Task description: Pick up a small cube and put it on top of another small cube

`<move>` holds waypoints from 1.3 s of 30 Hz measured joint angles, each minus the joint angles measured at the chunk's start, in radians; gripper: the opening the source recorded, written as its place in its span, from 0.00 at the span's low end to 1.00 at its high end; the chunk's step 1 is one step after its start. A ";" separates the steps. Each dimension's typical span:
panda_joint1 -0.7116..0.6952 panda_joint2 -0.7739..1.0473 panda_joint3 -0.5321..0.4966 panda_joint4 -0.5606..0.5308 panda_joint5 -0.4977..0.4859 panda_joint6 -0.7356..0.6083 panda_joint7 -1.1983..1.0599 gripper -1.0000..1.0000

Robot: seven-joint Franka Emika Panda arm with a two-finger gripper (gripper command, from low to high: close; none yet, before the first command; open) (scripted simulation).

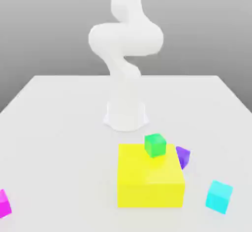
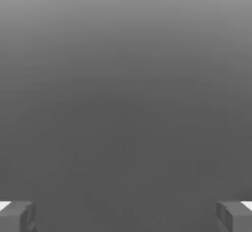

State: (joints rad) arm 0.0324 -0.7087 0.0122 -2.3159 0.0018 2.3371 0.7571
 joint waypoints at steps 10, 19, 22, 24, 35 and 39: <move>0.127 0.368 0.059 -0.064 -0.002 0.149 -0.167 0.50; 0.240 0.695 0.130 -0.121 -0.036 0.281 -0.292 0.50; 0.274 0.805 0.144 -0.139 -0.060 0.324 -0.325 0.50; 0.290 0.878 0.155 -0.152 -0.081 0.353 -0.343 0.50; 0.357 1.125 0.104 -0.129 -0.168 0.518 -0.311 0.00; 0.352 1.105 0.112 -0.133 -0.162 0.502 -0.316 0.00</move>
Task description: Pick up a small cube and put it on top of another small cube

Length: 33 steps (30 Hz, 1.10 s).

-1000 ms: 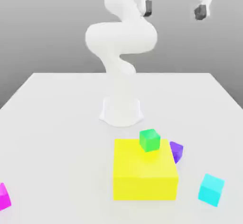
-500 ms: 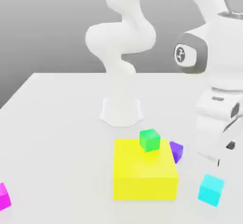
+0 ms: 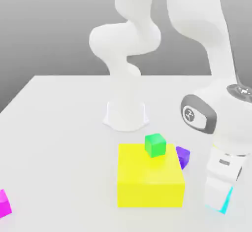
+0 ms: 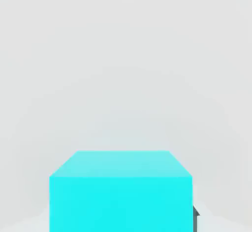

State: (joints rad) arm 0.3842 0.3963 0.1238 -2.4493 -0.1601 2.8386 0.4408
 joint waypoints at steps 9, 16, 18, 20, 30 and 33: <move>-0.063 -0.316 0.028 -0.118 0.101 -0.194 -0.081 0.00; -0.104 -0.572 -0.001 -0.252 0.154 -0.312 -0.129 0.00; -0.111 -0.644 -0.015 -0.291 0.165 -0.346 -0.139 0.00; -0.118 -0.717 -0.029 -0.329 0.173 -0.380 -0.149 0.00; -0.154 -0.934 -0.075 -0.502 0.202 -0.426 -0.179 0.00; -0.158 -0.840 -0.070 -0.531 0.204 -0.303 -0.180 0.00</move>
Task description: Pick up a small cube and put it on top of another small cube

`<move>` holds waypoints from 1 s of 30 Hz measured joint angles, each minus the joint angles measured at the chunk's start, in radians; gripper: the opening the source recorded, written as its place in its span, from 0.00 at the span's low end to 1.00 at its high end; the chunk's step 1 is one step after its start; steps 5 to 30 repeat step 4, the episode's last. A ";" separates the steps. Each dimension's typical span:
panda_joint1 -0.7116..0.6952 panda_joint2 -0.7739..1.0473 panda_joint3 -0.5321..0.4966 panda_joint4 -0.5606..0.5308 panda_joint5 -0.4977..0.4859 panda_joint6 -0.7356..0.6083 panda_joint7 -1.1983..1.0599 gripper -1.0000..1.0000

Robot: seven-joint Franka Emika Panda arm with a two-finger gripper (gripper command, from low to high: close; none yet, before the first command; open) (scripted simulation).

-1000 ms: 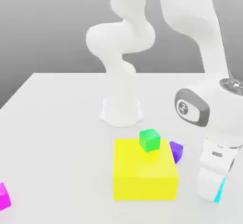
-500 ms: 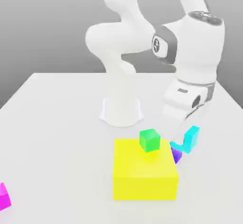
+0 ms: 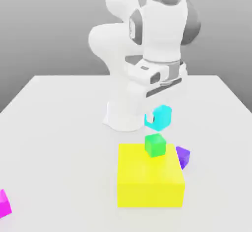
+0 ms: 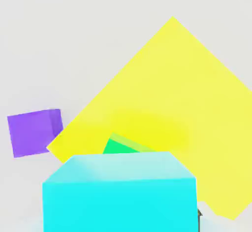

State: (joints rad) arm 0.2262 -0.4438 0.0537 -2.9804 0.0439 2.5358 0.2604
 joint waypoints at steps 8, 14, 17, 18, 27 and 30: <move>-0.001 0.029 0.001 -0.008 0.000 0.037 -0.001 1.00; -0.001 0.029 0.001 -0.008 0.000 0.037 -0.001 1.00; -0.001 0.029 0.001 -0.008 0.000 0.037 -0.001 1.00; -0.001 0.029 0.001 -0.008 0.000 0.037 -0.001 1.00; -0.001 0.029 0.001 -0.008 0.000 0.037 -0.001 1.00; -0.001 0.029 0.001 -0.008 0.000 0.037 -0.001 1.00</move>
